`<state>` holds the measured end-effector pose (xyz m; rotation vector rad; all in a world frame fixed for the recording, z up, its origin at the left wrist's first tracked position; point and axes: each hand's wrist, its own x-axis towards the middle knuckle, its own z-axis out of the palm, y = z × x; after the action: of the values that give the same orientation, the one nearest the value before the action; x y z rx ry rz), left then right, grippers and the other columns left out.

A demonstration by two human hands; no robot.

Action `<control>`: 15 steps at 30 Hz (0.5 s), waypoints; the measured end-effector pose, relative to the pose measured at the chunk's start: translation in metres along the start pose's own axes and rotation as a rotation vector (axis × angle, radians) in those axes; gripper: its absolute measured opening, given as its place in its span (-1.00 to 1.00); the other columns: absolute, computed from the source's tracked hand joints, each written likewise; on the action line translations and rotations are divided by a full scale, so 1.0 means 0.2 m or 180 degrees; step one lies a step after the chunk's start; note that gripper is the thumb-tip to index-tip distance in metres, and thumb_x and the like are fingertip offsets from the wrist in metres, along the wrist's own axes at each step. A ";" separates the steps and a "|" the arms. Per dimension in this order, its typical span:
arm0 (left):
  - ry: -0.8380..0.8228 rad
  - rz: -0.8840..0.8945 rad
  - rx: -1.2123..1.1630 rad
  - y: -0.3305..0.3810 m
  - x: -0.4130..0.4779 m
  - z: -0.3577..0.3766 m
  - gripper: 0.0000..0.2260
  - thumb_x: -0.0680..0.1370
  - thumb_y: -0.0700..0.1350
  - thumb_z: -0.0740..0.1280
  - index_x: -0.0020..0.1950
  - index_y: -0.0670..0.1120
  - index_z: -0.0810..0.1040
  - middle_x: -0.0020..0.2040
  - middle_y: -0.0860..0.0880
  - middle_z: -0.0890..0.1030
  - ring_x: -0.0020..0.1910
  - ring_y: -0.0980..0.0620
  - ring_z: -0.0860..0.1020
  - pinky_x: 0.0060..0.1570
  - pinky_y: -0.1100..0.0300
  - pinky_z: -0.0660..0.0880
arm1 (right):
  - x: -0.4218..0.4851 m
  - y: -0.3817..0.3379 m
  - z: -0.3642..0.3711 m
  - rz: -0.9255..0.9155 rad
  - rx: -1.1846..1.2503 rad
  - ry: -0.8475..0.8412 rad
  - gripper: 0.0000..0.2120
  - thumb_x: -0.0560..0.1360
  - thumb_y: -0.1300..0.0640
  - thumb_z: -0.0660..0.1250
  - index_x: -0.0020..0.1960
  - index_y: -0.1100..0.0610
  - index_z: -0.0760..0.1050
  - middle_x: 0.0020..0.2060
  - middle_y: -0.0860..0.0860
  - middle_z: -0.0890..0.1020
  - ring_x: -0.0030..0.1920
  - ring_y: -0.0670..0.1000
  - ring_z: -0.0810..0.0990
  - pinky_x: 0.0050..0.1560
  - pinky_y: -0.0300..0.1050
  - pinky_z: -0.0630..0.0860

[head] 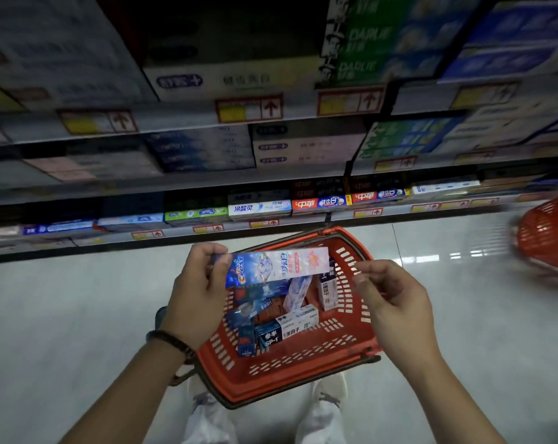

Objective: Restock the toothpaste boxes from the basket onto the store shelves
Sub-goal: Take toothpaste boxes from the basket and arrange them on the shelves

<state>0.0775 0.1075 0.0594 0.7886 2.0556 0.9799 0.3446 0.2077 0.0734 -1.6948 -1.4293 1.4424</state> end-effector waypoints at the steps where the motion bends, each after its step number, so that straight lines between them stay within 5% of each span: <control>1: -0.0015 0.0017 -0.0047 0.05 0.01 -0.03 -0.90 0.68 0.09 0.22 0.13 0.12 0.46 0.02 0.06 0.68 -0.06 0.11 0.71 -0.20 0.04 0.69 | 0.01 -0.04 -0.02 -0.0022 -0.0033 0.0030 -0.86 0.64 0.17 0.43 0.03 -0.08 0.66 -0.09 -0.04 0.76 -0.07 0.07 0.76 -0.01 0.27 0.71; 5: -0.0006 0.0226 -0.0062 0.24 0.03 -0.17 -0.92 0.70 0.05 0.23 0.14 0.12 0.50 0.02 0.02 0.69 -0.02 0.03 0.68 -0.05 -0.09 0.64 | 0.01 -0.25 -0.08 -0.0165 -0.0048 0.0086 -0.87 0.63 0.16 0.43 0.03 -0.08 0.66 -0.12 -0.07 0.75 -0.08 0.04 0.75 0.03 0.25 0.70; 9: -0.0006 0.0396 -0.0041 0.44 -0.03 -0.31 -0.93 0.70 0.01 0.24 0.11 0.11 0.51 -0.03 0.02 0.68 -0.15 0.14 0.64 -0.17 0.07 0.62 | -0.02 -0.44 -0.12 -0.0243 0.0003 0.0077 -0.86 0.62 0.12 0.42 0.10 -0.11 0.65 -0.11 -0.10 0.73 -0.06 -0.01 0.73 0.06 0.22 0.70; 15: 0.0038 0.0433 -0.0328 0.76 -0.16 -0.55 -0.84 0.64 0.10 0.22 0.12 0.10 0.55 -0.07 0.09 0.69 -0.13 0.13 0.63 -0.07 -0.06 0.64 | -0.14 -0.73 -0.18 -0.0210 0.0007 -0.0089 -0.77 0.60 0.00 0.45 0.19 -0.27 0.61 0.01 -0.22 0.71 0.02 -0.06 0.74 0.09 0.22 0.69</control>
<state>0.0395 0.1209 0.2448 0.8787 1.9648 1.1582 0.3238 0.2402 0.2217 -1.6166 -1.4841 1.4366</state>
